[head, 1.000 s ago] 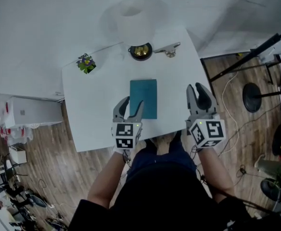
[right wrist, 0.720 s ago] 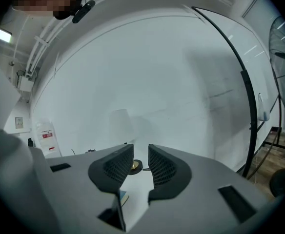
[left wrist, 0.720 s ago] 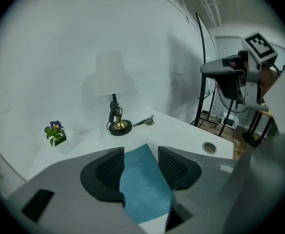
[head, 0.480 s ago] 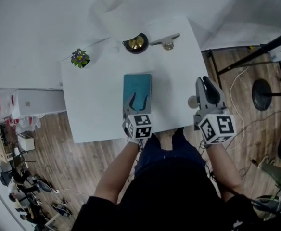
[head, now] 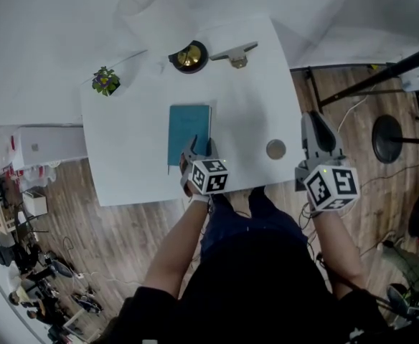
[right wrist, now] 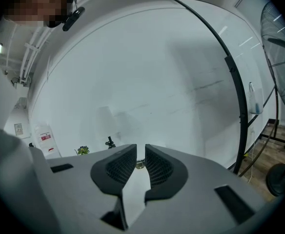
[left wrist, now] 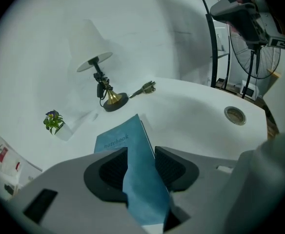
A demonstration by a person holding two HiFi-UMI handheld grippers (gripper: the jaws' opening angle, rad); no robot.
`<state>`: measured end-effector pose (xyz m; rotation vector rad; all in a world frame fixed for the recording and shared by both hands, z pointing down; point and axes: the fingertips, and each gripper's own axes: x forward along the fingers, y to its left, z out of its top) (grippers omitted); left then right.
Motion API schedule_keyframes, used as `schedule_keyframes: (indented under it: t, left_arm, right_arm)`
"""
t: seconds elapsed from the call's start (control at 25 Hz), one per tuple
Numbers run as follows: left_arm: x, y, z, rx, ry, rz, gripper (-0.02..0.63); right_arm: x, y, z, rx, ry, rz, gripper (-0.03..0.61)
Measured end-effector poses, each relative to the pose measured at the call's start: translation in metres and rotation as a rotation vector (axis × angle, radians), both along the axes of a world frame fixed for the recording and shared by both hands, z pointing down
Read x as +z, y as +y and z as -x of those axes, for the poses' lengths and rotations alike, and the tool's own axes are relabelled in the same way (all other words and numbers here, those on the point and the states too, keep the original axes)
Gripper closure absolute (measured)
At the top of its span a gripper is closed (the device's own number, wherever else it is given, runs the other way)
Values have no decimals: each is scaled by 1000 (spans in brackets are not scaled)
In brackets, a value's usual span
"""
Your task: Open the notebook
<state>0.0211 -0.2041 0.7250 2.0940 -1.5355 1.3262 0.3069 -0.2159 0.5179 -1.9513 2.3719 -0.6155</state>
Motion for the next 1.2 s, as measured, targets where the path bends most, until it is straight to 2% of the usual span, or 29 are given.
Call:
schedule_keyframes:
  t: [0.16,0.32,0.48,0.56,0.92,1.2]
  left_arm:
    - [9,1,-3,-10,-34,27,448]
    - [11,1,-2,-25,-8,43,464]
    - [11,5,-7,-34,73,67,535]
    - [12,7,-6,-34,80,76,574]
    - [-5,7,-2,-19,108,57,594]
    - [-29,8,1,54,82,22,600]
  right_arm:
    - [1,0,-2,-6,-20,2,572]
    - [-2,1,0,-11,-22,-4,575]
    - [-5,4,1,-11,-24,-8,566]
    - [-7,5,4,-12,-27,-12,569]
    - [-6,15,13,-5,-46,-12,572]
    - [-13,13,25,-21,-71,-23,572]
